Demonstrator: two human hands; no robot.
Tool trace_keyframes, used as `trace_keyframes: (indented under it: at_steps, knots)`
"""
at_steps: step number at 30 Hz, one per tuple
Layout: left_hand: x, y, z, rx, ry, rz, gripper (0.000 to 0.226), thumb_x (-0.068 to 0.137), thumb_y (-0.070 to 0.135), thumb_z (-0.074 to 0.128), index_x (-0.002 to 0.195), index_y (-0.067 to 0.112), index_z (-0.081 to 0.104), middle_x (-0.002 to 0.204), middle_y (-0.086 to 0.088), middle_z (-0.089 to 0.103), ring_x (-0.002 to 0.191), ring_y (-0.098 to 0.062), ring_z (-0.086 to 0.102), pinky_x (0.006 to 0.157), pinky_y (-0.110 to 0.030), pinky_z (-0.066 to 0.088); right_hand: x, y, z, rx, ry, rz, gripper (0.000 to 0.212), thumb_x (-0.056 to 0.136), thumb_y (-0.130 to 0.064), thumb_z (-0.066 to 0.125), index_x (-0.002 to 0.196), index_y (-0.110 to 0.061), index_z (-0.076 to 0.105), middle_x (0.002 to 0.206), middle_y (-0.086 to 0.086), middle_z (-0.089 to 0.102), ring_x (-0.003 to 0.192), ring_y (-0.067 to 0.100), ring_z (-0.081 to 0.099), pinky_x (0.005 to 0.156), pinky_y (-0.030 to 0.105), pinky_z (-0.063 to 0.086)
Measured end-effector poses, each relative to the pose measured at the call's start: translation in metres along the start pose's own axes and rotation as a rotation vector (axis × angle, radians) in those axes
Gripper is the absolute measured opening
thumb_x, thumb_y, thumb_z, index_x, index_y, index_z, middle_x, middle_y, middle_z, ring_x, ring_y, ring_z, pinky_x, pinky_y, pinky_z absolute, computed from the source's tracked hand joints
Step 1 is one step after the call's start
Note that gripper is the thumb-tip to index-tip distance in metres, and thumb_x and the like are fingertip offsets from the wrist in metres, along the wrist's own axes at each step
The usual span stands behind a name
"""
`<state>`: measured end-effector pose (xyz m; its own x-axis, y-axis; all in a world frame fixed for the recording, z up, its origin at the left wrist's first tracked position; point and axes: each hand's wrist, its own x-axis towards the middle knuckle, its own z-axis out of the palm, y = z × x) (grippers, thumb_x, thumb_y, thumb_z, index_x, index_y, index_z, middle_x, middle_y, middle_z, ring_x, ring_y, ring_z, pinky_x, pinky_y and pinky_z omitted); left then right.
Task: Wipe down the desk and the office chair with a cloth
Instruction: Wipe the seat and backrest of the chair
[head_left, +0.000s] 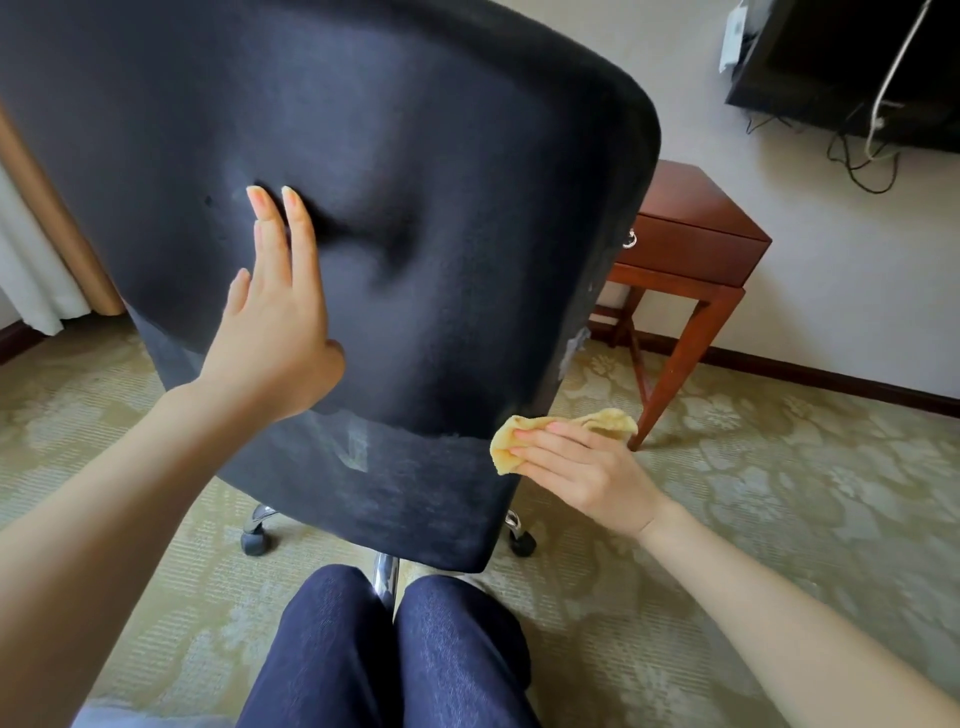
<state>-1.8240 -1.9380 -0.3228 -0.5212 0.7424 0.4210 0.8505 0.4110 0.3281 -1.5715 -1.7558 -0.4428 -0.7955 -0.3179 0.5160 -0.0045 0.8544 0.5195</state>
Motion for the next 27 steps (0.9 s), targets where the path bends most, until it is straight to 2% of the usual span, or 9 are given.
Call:
trace_keyframes:
  at_steps: [3,7,10,15,20,24,27]
  knots:
    - [0.001,0.003,-0.001,-0.02,0.001,-0.026,0.109,0.072,-0.007,0.06,0.148,0.008,-0.016,0.155,-0.016,-0.023,0.128,-0.055,0.025,0.106,-0.051,0.026,0.016,0.019,-0.019,-0.034,0.031,-0.033,0.021,0.089,-0.001,0.063,0.107,-0.008,0.071,0.118,0.007,0.066,0.116,0.016,0.058,0.102,0.032,0.044]
    - [0.0,0.005,0.001,-0.058,0.004,-0.045,0.109,0.072,-0.006,0.061,0.149,0.011,-0.015,0.155,-0.013,-0.024,0.128,-0.056,0.025,0.106,-0.053,0.027,0.047,0.034,-0.049,-0.103,0.087,-0.009,0.02,0.09,-0.001,0.062,0.105,-0.009,0.072,0.118,0.007,0.066,0.116,0.018,0.059,0.099,0.033,0.047]
    - [-0.001,0.005,0.003,-0.09,0.011,-0.024,0.108,0.074,-0.003,0.06,0.149,0.014,-0.016,0.156,-0.009,-0.025,0.135,-0.051,0.018,0.112,-0.052,0.02,0.077,0.041,-0.073,-0.204,0.171,0.053,0.019,0.091,-0.002,0.062,0.104,-0.011,0.073,0.117,0.005,0.067,0.116,0.019,0.059,0.097,0.033,0.046]
    - [-0.004,0.001,0.004,-0.141,0.064,0.037,0.107,0.074,0.0,0.059,0.149,0.017,-0.014,0.157,-0.006,-0.022,0.143,-0.041,0.008,0.113,-0.052,0.015,0.138,0.048,-0.102,-0.35,0.344,0.151,0.018,0.093,-0.007,0.06,0.104,-0.013,0.073,0.116,0.003,0.067,0.115,0.018,0.06,0.098,0.031,0.044]
    - [-0.024,-0.005,0.018,-0.189,0.087,0.107,0.11,0.069,-0.005,0.059,0.151,0.026,-0.008,0.158,-0.004,-0.018,0.146,-0.029,-0.002,0.114,-0.045,0.005,0.183,0.043,-0.089,-0.376,0.456,0.147,0.018,0.093,-0.012,0.061,0.106,-0.016,0.073,0.115,0.0,0.068,0.112,0.016,0.061,0.096,0.031,0.048]
    - [-0.046,-0.012,0.043,-0.189,0.017,0.088,0.111,0.068,-0.007,0.057,0.151,0.024,-0.009,0.157,0.001,-0.021,0.147,-0.023,-0.008,0.114,-0.04,0.0,0.184,0.029,-0.052,-0.301,0.451,0.174,0.02,0.091,-0.011,0.064,0.108,-0.018,0.072,0.116,-0.002,0.067,0.112,0.014,0.061,0.095,0.03,0.048]
    - [-0.055,-0.019,0.058,-0.202,-0.051,0.048,0.109,0.071,-0.007,0.055,0.15,0.024,-0.014,0.151,0.011,-0.027,0.143,-0.011,-0.02,0.115,-0.037,-0.003,0.16,0.009,-0.016,-0.222,0.29,0.107,0.023,0.092,-0.009,0.061,0.112,-0.016,0.071,0.121,-0.001,0.065,0.116,0.014,0.059,0.096,0.031,0.048]
